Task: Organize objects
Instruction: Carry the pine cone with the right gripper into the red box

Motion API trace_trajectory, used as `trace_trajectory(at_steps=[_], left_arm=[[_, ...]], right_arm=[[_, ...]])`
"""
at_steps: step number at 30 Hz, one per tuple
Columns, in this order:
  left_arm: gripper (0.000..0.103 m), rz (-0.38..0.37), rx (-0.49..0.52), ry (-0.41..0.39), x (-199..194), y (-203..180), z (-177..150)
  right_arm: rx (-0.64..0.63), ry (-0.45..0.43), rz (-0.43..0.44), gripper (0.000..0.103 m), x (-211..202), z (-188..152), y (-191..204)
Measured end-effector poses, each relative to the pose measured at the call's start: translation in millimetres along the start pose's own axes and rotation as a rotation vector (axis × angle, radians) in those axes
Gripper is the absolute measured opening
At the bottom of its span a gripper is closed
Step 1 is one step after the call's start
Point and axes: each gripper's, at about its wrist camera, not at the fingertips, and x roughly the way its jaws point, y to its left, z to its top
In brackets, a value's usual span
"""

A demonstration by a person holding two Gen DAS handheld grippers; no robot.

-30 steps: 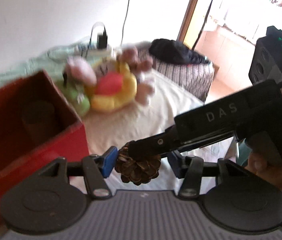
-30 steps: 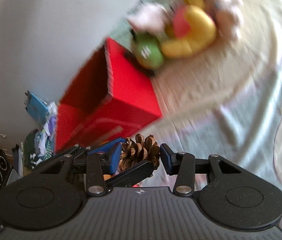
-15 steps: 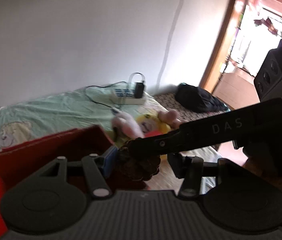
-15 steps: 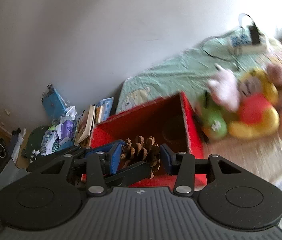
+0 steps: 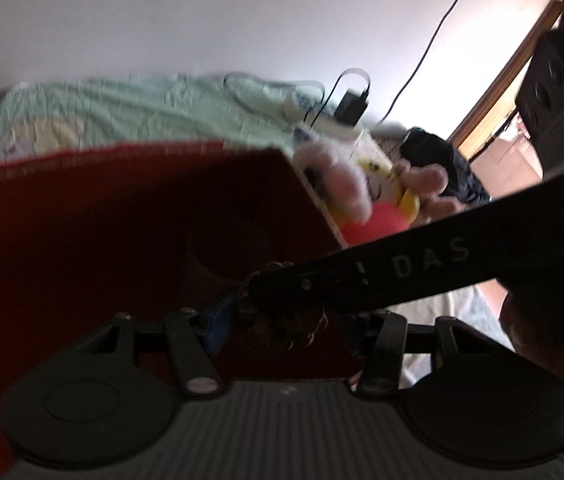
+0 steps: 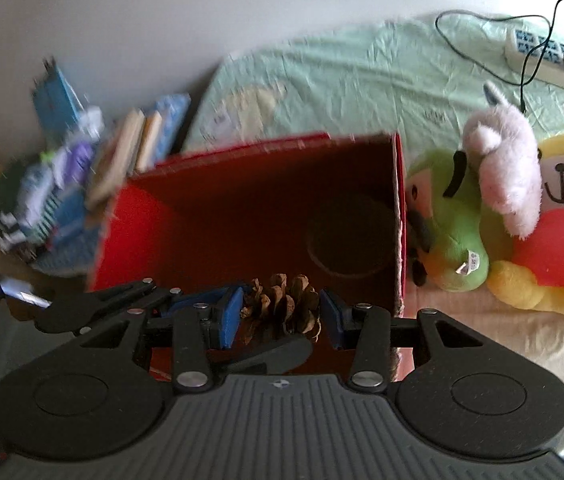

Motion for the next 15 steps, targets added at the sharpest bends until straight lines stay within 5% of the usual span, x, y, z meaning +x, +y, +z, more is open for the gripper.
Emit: trace_trajectory(at_steps=[15], left_arm=[[0.054, 0.036, 0.012, 0.103, 22, 19, -18]], right_arm=[[-0.291, 0.255, -0.340, 0.046, 62, 7, 38]])
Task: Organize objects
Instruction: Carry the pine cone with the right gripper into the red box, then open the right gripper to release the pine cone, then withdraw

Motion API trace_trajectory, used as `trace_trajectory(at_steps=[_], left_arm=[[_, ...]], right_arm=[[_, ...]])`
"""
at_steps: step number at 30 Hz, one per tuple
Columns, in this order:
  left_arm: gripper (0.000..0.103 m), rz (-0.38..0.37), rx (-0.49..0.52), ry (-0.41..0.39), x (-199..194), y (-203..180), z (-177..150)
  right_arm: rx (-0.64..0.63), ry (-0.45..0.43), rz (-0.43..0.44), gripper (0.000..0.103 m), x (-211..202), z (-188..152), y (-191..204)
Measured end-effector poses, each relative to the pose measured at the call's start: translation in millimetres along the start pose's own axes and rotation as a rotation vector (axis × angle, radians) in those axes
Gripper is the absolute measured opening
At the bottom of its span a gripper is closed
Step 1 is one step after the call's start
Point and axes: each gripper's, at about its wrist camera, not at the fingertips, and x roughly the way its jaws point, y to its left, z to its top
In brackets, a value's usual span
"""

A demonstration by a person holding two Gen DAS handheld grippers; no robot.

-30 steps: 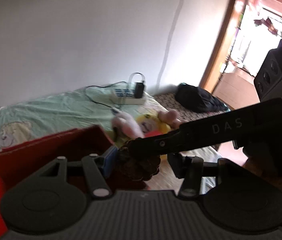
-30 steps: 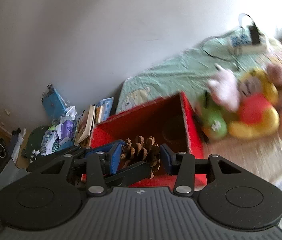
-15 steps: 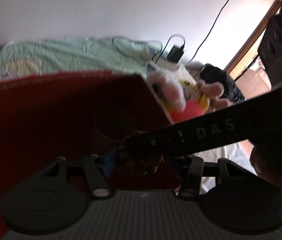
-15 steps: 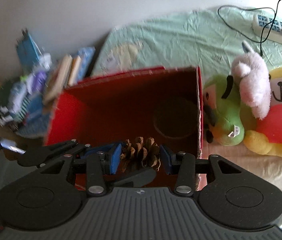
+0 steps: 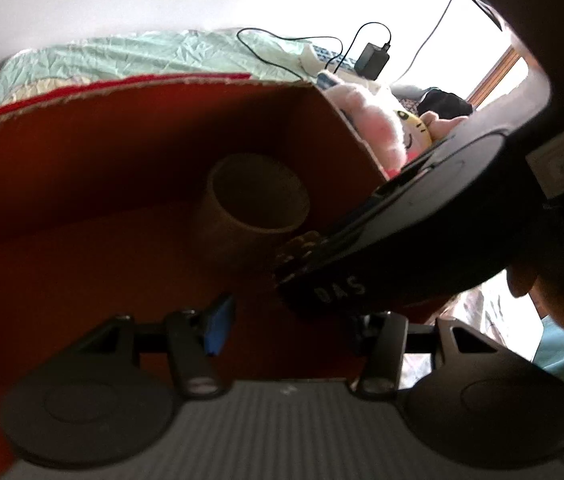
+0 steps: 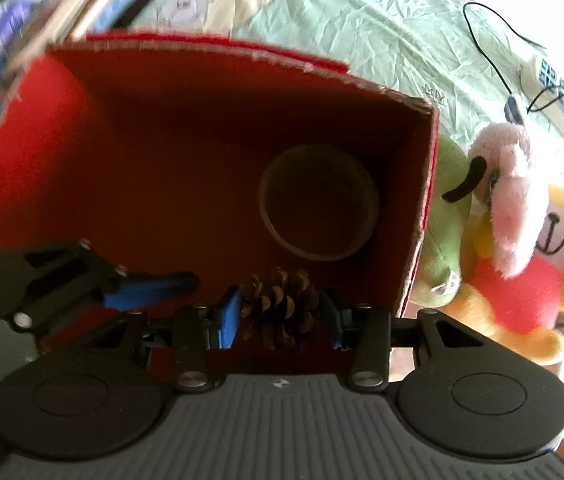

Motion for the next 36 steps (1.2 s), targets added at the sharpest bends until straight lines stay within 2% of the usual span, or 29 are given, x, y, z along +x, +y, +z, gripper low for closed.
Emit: trace_trajectory(at_steps=[5, 12, 21, 25, 30, 35, 36], left_arm=[[0.055, -0.002, -0.010, -0.002, -2, 5, -1], [0.055, 0.007, 0.003, -0.002, -2, 5, 0], [0.055, 0.038, -0.010, -0.024, -11, 12, 0], [0.055, 0.096, -0.006, -0.040, -18, 10, 0], [0.055, 0.224, 0.032, -0.057, -28, -3, -2], [0.058, 0.333, 0.058, -0.072, -39, -15, -3], [0.059, 0.351, 0.060, -0.074, -41, -17, -4]], right_arm=[[-0.037, 0.010, -0.058, 0.046, 4, -2, 7], [-0.059, 0.004, -0.078, 0.053, 6, -9, 13], [0.007, -0.056, -0.051, 0.050, 0, -16, 0], [0.044, -0.089, -0.017, 0.048, -4, -20, -7], [0.078, -0.127, 0.013, 0.046, -11, -17, -6], [0.122, -0.194, 0.035, 0.046, -25, -32, -8], [0.125, -0.207, 0.034, 0.046, -24, -24, -18]])
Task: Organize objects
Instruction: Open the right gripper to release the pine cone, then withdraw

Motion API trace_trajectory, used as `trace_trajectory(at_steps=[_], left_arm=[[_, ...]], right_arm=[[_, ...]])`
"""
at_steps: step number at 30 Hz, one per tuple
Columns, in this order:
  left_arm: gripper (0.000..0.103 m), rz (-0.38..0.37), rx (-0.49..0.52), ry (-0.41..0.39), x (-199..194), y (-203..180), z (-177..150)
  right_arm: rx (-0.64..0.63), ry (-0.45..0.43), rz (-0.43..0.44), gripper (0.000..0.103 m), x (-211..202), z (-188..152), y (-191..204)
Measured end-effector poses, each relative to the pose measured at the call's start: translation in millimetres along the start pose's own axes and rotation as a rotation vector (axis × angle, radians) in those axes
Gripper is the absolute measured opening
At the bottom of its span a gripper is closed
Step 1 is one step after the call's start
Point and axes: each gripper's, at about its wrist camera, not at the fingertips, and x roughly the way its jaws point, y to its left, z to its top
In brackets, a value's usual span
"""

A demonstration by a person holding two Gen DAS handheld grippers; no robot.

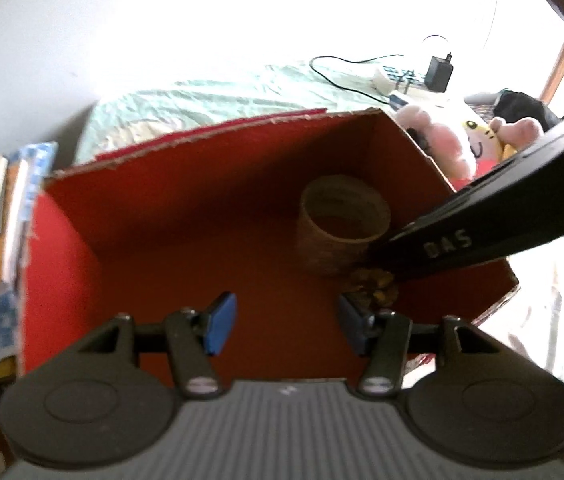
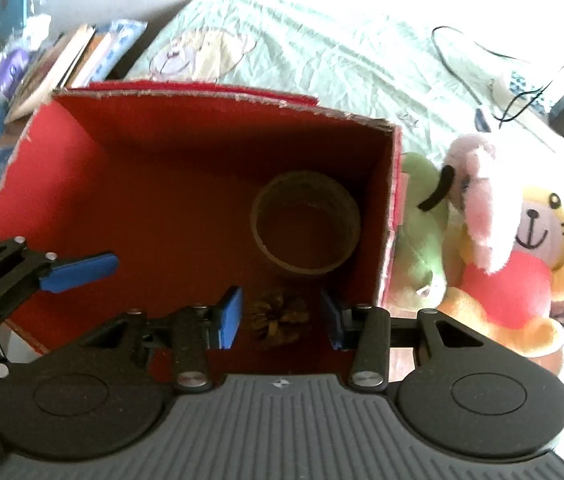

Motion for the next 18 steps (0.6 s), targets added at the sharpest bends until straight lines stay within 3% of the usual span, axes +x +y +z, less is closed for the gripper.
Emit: trace_trajectory(at_steps=[6, 11, 18], left_arm=[[0.061, 0.102, 0.004, -0.005, -19, -9, -3], [0.068, 0.146, -0.022, -0.005, -34, -15, -7], [0.069, 0.220, -0.065, 0.000, -53, -18, -20]], right_arm=[[0.027, -0.067, 0.040, 0.046, -28, -17, -1], [0.047, -0.100, 0.084, 0.046, -40, -23, -4], [0.059, -0.140, 0.125, 0.046, -56, -43, -2]])
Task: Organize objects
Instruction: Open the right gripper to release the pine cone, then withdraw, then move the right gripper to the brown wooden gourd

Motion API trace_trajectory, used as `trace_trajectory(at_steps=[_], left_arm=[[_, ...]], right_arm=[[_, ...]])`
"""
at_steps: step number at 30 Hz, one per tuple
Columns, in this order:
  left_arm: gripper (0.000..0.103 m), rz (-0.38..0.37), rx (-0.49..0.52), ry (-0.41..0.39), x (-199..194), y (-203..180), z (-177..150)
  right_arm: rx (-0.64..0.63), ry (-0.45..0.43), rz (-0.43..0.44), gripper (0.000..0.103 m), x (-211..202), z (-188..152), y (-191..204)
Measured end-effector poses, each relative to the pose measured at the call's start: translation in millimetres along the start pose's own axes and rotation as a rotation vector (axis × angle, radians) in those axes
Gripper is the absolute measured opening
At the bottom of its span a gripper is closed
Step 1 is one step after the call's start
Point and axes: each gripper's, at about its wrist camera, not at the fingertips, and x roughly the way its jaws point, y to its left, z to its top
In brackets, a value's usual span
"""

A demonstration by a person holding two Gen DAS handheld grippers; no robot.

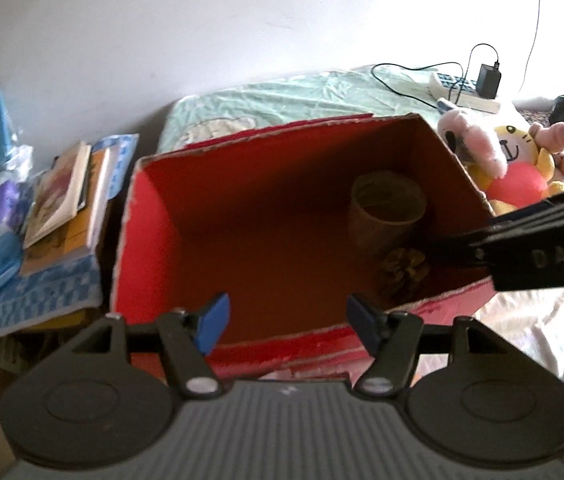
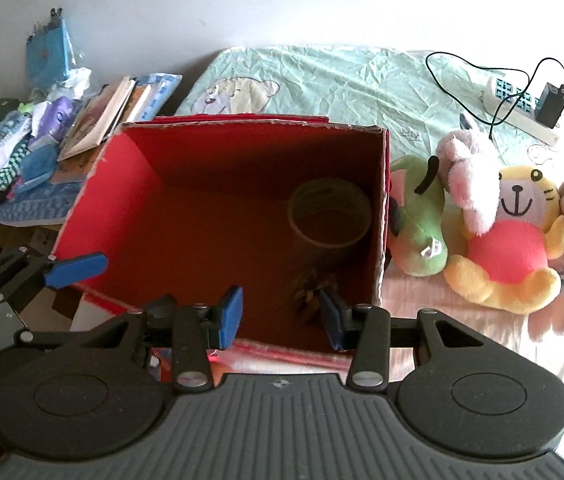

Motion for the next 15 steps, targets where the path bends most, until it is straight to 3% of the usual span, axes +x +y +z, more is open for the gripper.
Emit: trace_trajectory(at_steps=[15], left_arm=[[0.071, 0.108, 0.001, -0.005, -35, -9, -27]], right_arm=[[0.057, -0.043, 0.095, 0.046, -30, -41, 2]])
